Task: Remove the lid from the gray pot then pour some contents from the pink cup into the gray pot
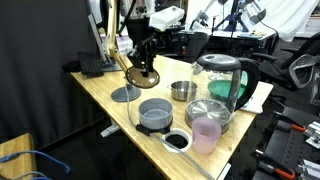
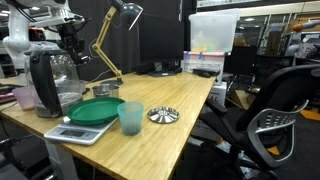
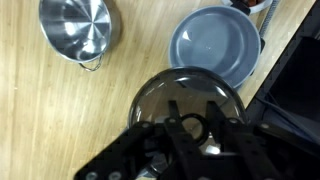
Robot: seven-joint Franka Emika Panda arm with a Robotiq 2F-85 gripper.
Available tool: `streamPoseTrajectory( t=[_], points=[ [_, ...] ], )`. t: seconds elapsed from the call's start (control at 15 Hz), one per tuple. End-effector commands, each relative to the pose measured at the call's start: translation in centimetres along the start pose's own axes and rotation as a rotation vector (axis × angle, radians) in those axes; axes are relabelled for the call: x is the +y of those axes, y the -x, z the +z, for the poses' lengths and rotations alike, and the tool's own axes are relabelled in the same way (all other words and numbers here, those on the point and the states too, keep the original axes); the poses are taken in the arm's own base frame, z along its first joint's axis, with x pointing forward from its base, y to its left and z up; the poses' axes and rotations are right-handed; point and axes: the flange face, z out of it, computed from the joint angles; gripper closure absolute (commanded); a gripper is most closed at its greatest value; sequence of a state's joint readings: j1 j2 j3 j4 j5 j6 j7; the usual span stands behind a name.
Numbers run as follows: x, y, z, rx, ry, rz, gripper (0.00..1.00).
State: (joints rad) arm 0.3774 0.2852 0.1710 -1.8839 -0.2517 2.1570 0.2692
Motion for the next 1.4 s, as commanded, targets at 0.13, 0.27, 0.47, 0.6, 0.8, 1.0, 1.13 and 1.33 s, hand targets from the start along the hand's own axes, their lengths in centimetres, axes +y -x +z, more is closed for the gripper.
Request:
streamPoseTrajectory(
  t=[0.13,0.27,0.47,0.6,0.8,1.0,1.13,1.33],
  points=[
    [5.3,1.7,-1.9,0.072,0.010,0.143,0.92],
    [7.8,2.6,-1.3,0.075,-0.003,0.190,0.92],
    [10.5,3.9,0.4,0.068,-0.017,0.245,0.92],
    [11.8,4.7,1.2,0.075,-0.019,0.282,0.92],
    [13.3,5.5,1.5,0.093,-0.023,0.338,0.92],
    [14.6,6.3,2.0,0.083,-0.036,0.379,0.92],
    [14.8,6.9,3.1,0.027,-0.090,0.365,0.92],
    [14.9,8.0,4.3,-0.065,-0.145,0.354,0.92]
  ],
)
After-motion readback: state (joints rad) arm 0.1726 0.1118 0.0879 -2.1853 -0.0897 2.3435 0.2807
